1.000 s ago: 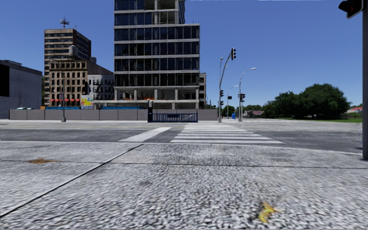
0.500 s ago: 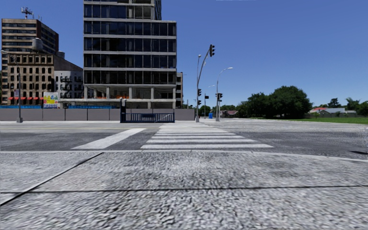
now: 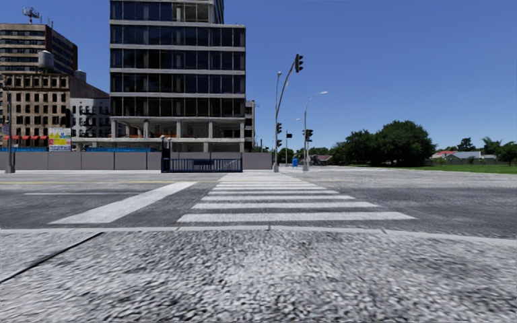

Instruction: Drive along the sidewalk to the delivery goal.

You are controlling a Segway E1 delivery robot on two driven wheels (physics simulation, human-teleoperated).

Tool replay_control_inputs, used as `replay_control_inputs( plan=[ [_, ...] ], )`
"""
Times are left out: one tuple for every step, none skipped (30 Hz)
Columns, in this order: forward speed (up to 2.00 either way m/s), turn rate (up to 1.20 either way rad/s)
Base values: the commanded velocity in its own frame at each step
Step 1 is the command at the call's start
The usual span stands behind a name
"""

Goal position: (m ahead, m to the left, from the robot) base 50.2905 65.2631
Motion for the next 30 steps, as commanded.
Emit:
replay_control_inputs(
  plan=[
    [2.00, 0.00],
    [2.00, 0.00],
    [2.00, 0.00],
    [2.00, 0.00],
    [2.00, 0.00],
    [2.00, 0.00],
    [2.00, 0.00],
    [2.00, 0.00],
    [2.00, 0.00],
    [2.00, 0.00],
    [2.00, 0.00],
    [2.00, 0.00],
    [2.00, 0.00],
    [2.00, 0.00],
    [2.00, 0.00],
    [2.00, 0.00],
    [2.00, 0.00],
    [2.00, 0.00],
    [2.00, 0.00],
    [2.00, 0.00],
    [2.00, 0.00],
    [2.00, 0.00],
    [2.00, 0.00],
    [2.00, 0.00],
    [2.00, 0.00],
    [2.00, 0.00],
    [2.00, 0.00],
    [2.00, 0.00],
    [2.00, 0.00],
    [2.00, 0.00]
  ],
)
